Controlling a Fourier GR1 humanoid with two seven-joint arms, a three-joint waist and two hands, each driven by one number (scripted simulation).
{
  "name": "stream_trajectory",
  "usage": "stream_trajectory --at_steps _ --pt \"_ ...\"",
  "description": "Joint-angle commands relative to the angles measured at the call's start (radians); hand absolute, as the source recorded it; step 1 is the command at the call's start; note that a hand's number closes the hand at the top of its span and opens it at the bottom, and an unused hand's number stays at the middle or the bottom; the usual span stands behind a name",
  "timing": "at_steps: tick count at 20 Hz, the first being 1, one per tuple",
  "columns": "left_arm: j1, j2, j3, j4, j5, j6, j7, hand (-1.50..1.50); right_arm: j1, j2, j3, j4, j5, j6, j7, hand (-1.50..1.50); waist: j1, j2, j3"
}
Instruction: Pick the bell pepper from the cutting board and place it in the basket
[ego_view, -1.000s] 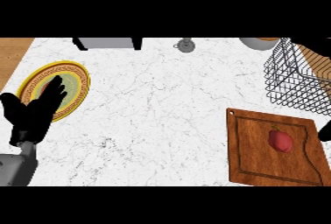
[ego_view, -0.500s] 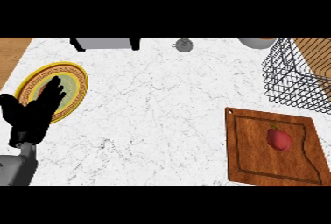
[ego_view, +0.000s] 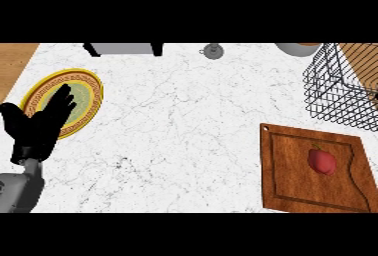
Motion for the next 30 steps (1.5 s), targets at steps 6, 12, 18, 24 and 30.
stream_trajectory --at_steps 6,12,18,24,30 --pt "-0.019 0.000 0.036 0.019 -0.017 -0.040 -0.013 0.00 0.095 0.222 0.165 0.154 0.340 -0.299 -0.278 -1.50 0.009 0.001 -0.001" --pt "-0.005 -0.052 0.053 0.054 -0.063 -0.043 -0.056 0.00 0.044 0.256 0.162 0.384 0.438 -0.375 -0.411 -1.50 0.007 0.001 -0.001" --pt "-0.045 -0.043 0.072 0.041 -0.063 -0.059 0.009 0.00 -0.033 0.187 0.130 0.626 0.465 -0.340 -0.516 -1.50 0.009 0.001 -0.001" --pt "-0.055 -0.074 0.098 0.008 -0.096 -0.067 0.058 0.00 -0.002 0.244 0.161 0.589 0.546 -0.338 -0.493 -1.50 0.004 0.000 -0.001" --pt "0.037 -0.117 0.088 -0.115 -0.130 -0.069 0.075 0.00 0.002 0.221 0.086 0.637 0.533 -0.331 -0.605 -1.50 0.009 -0.001 -0.001"
